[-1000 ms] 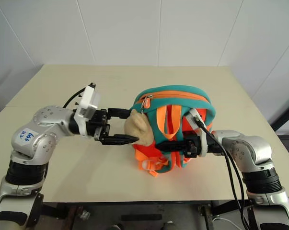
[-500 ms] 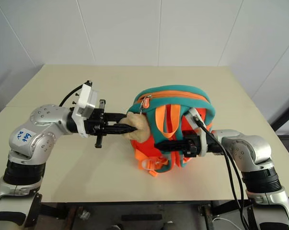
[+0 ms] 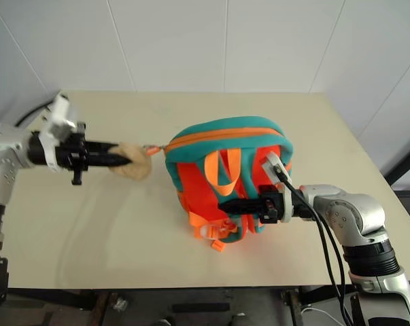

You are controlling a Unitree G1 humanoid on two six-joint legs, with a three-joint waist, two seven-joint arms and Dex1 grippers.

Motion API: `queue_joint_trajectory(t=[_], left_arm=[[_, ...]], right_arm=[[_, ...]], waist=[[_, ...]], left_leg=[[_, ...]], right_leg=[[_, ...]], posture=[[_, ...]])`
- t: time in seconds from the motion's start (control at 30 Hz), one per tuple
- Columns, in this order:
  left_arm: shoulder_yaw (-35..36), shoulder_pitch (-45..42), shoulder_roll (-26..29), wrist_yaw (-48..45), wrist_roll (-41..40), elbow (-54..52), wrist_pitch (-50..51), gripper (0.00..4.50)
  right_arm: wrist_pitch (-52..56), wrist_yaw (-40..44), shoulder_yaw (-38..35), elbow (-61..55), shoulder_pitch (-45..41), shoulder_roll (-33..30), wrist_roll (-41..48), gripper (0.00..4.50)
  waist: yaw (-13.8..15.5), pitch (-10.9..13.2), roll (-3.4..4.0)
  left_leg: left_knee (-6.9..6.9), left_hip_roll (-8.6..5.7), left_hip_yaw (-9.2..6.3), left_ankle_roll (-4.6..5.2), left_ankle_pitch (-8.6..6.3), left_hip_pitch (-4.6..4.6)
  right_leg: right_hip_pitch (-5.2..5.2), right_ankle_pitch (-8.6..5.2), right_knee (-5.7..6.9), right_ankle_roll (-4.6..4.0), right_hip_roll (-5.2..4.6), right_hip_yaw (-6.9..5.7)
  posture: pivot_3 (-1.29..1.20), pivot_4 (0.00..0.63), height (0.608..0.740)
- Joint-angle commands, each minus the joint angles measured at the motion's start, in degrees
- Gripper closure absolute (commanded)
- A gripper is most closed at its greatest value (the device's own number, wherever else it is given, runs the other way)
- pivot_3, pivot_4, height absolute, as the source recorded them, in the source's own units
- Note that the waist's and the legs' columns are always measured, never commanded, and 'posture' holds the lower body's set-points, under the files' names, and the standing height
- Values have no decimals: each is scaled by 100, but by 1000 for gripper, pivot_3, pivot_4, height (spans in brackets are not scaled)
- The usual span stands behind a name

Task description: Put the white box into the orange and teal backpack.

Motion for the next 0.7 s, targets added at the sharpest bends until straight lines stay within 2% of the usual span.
queue_joint_trajectory(t=[0.03,0.23,0.33,0.43,0.53,0.57,0.7], left_arm=[[-157,279,-311,325,552,350,-683,3762],[-700,910,-1340,883,1320,709,-1880,3762],[-813,1133,-1751,1026,1375,646,-1972,3762],[-773,1379,-1883,1050,1239,251,-1815,3762],[-421,1614,-1703,1036,820,-480,-1215,3762],[-307,1679,-1601,1029,723,-680,-1055,3495],[168,1978,-1070,985,225,-1552,-262,2270]], right_arm=[[-19,-40,-162,-158,36,22,82,4500],[-32,-283,-242,-155,102,175,123,4500],[-60,-559,-294,-96,140,370,65,4500],[-598,-789,-341,-119,212,584,-256,4500],[-894,-1015,-715,-228,353,787,-149,4500],[-1003,-1055,-789,-277,411,792,-184,4500],[-1048,-972,-1014,-644,747,468,-148,3227]], waist=[[12,0,-1],[23,-1,-2],[32,-3,-2],[38,-9,9],[39,-9,8],[35,-9,7],[6,-8,7]], left_leg=[[4,0,0,0,0,-1],[14,0,0,0,0,0],[22,0,-1,1,0,1],[45,-2,-1,2,-1,7],[62,-2,-1,3,-2,6],[64,-3,-1,3,-2,3],[54,-2,-3,3,-2,1]], right_leg=[[1,0,0,0,0,0],[6,2,4,2,0,0],[8,2,12,3,0,0],[16,3,29,4,0,2],[23,8,33,10,0,2],[22,9,32,12,-1,3],[14,8,32,11,0,4]], posture=[[0,150,740],[0,150,740],[0,150,740],[0,150,740],[0,150,740],[0,150,740],[0,150,740]])
